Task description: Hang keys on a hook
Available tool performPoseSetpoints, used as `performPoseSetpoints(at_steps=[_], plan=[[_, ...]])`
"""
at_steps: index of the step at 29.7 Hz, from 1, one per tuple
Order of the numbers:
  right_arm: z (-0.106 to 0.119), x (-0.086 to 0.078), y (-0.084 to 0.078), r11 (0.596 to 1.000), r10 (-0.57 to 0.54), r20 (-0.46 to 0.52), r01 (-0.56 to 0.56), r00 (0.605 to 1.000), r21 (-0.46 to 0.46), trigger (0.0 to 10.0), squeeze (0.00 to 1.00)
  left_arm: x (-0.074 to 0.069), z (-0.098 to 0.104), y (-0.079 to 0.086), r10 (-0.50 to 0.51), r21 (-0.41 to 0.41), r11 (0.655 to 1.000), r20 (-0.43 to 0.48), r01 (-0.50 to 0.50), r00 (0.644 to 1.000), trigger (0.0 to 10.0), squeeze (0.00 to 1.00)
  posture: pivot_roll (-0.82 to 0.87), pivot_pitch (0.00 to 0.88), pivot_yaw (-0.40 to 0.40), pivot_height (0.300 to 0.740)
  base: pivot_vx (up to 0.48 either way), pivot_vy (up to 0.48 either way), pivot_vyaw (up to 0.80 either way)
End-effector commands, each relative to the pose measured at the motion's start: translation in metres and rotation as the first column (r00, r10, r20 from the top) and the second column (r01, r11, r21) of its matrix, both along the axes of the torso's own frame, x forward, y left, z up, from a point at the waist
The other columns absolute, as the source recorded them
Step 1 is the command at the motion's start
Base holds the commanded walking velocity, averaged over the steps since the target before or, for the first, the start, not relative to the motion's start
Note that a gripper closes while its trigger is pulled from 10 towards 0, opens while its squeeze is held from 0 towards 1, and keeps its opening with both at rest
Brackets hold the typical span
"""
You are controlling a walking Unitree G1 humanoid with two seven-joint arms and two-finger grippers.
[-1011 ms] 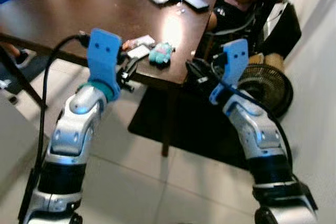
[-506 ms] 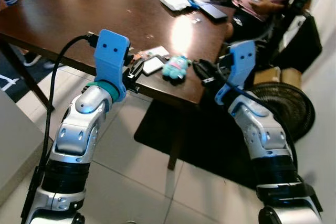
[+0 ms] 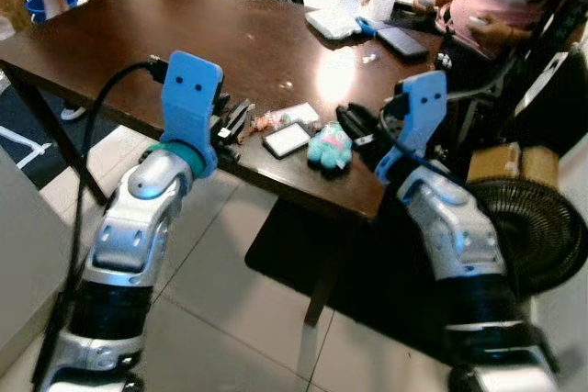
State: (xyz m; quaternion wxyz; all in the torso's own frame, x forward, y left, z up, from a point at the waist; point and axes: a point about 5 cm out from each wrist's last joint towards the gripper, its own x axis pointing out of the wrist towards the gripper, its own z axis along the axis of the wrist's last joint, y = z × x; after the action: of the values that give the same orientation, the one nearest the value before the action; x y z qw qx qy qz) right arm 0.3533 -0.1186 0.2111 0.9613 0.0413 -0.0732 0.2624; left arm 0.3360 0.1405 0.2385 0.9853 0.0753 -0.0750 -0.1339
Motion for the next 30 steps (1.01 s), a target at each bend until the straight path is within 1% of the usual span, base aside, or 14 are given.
performPoseSetpoints(at_steps=[1,10,18,30], plan=[[-0.0029,-0.0001,-0.0056,1.0,-0.014,-0.017,0.015,1.0,0.006,10.0,0.0,-0.0004,-0.0035,-0.0022,-0.005,0.0,1.0,-0.014,0.005,1.0,10.0,0.0,0.08,0.0,0.071,0.74,0.277,0.0,0.0],[-0.0032,0.0001,-0.0061,1.0,-0.016,-0.023,0.016,1.0,0.012,10.0,0.0,-0.0003,-0.0038,-0.0026,-0.007,0.0,1.0,-0.015,0.007,1.0,10.0,0.0,0.08,0.0,0.071,0.74,0.277,0.0,-0.74],[-0.0036,0.0003,-0.0066,1.0,-0.02,-0.025,0.02,1.0,0.01,10.0,0.0,-0.0003,-0.0039,-0.0026,-0.007,0.0,1.0,-0.016,0.007,1.0,10.0,0.0,0.08,0.0,0.071,0.74,0.277,0.0,-0.51],[-0.0044,0.0005,-0.0064,1.0,-0.023,-0.023,0.023,0.999,-0.004,10.0,0.0,-0.0004,-0.0044,-0.0024,-0.006,0.014,1.0,-0.018,0.006,1.0,10.0,0.0,0.09,0.0,0.072,0.74,0.265,0.0,0.0]])
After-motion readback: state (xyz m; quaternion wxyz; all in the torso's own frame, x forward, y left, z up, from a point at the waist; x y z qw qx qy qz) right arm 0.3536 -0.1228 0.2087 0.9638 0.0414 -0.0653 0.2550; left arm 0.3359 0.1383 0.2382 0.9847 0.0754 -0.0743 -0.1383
